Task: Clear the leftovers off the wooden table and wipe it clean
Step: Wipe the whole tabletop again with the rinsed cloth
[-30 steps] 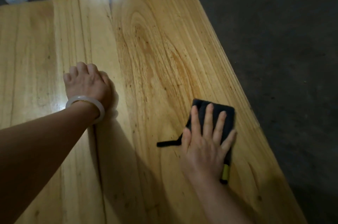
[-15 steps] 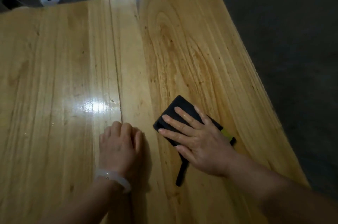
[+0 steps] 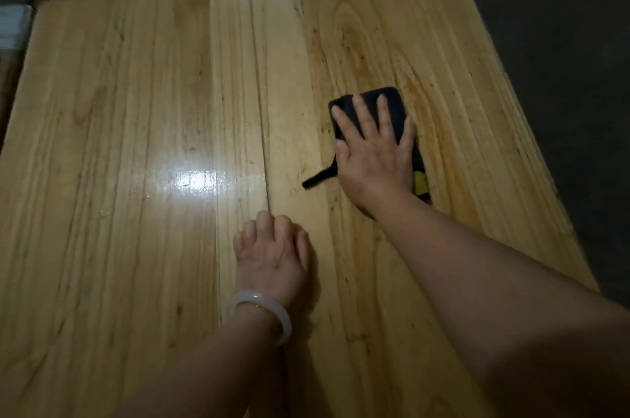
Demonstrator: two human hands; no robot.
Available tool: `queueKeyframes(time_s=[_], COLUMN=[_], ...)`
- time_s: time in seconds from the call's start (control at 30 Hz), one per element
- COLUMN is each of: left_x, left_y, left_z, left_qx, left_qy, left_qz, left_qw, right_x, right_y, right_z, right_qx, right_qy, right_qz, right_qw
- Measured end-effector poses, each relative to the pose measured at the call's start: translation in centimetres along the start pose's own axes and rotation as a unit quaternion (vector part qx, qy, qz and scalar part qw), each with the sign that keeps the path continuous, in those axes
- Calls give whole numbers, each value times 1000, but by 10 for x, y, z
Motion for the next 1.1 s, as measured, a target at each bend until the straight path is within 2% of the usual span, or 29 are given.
queueKeyframes(time_s=[0.13, 0.4, 0.57, 0.67, 0.8, 1.1], left_x=[0, -2, -5, -4, 0, 5], left_y=[0, -2, -2, -2, -1, 0], left_z=[-2, -4, -5, -5, -6, -6], left_qx=[-6, -7, -11, -16, -9, -6], left_qy=[-17, -17, -7, -12, -5, 7], left_qz=[-7, -11, -16, -11, -7, 20], left_qw=[1000, 1000, 1000, 1000, 1000, 1000], right_x=[-16, -26, -14, -7, 1, -28], right_y=[3, 5, 17, 20, 16, -5], right_z=[-10, -84, -146, -164, -157, -58], right_qx=[-14, 28, 14, 18, 17, 22], right_qy=[32, -137, -181, -237, -281, -272], right_qz=[10, 2, -17, -26, -24, -10], right_qw=[999, 990, 983, 971, 959, 962])
Point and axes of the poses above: each hand's wrist, its own z-axis towards the middle knuckle, its own y-axis out of the palm, x = y × z, the point moved 6 cm from there along z, towards the middle knuckle, and after that the axes turned 15 degrees about -z, right-handed, at the moved point
